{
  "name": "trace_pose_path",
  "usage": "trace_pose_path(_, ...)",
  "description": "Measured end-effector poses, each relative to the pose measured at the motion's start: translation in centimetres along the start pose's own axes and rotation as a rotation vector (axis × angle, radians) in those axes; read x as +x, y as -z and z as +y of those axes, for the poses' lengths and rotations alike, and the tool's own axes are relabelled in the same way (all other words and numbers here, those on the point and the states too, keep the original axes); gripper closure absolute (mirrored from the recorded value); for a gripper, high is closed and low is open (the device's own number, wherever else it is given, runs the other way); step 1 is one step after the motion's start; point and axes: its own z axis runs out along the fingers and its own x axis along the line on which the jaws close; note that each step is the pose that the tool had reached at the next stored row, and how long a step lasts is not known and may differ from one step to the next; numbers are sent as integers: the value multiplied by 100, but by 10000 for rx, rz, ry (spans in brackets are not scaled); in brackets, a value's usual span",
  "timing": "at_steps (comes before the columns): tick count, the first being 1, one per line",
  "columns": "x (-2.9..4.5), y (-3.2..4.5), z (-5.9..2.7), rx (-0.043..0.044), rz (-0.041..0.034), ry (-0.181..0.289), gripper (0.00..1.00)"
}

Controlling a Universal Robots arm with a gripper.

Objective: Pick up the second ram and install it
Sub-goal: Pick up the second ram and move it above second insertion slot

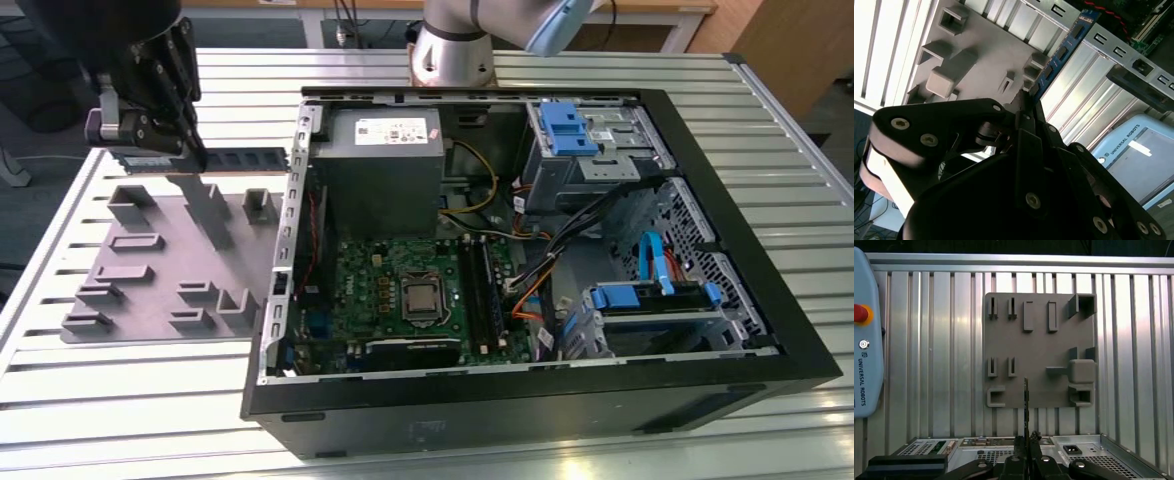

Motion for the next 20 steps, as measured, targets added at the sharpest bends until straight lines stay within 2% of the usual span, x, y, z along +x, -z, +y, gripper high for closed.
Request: trace_pose_path(20,-3,3,-95,0,-1,-1,86)
